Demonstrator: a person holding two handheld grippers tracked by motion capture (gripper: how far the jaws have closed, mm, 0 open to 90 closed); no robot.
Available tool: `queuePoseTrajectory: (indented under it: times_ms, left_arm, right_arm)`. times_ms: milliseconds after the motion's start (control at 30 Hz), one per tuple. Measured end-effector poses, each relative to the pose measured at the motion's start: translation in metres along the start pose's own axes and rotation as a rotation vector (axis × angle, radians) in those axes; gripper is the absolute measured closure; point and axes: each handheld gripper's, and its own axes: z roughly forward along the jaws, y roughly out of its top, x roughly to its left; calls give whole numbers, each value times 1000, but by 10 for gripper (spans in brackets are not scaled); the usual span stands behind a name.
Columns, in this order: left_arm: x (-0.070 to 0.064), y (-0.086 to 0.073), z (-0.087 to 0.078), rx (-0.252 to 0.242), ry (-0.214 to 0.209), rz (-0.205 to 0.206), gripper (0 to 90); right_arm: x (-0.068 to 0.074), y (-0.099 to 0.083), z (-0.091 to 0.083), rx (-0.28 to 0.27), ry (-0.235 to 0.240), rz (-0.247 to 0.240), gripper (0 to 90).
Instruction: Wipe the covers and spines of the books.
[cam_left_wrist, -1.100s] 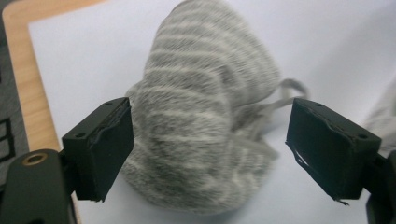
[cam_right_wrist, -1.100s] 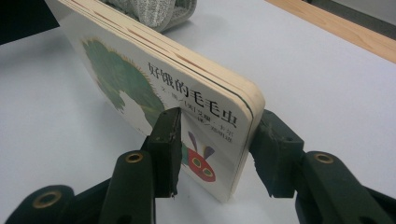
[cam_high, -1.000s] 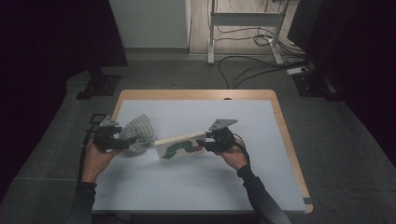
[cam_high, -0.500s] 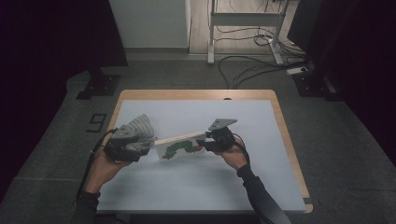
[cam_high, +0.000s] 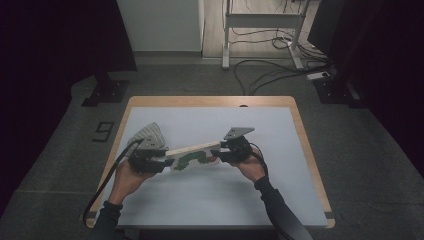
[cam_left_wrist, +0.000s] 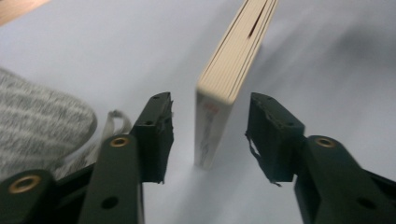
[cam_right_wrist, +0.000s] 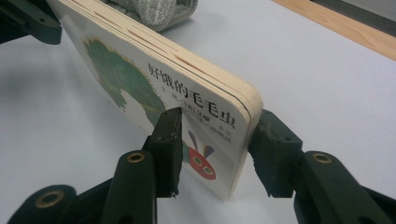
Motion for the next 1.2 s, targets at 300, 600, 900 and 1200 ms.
queuePoseTrajectory:
  times_ms: [300, 600, 900, 1200]
  left_arm:
    - [-9, 1, 0, -2, -7, 8, 630]
    - [-20, -6, -4, -21, -20, 7, 613]
    - [-33, -15, -6, -38, -23, 1, 587]
    - [-44, -23, -5, -36, -15, -20, 541]
  right_arm:
    - [1, -3, -7, -1, 28, -1, 556]
    - [8, -5, -15, 22, 46, -15, 536]
    - [12, -15, -27, 41, 53, 9, 541]
    - [19, -21, -30, 66, 67, 24, 534]
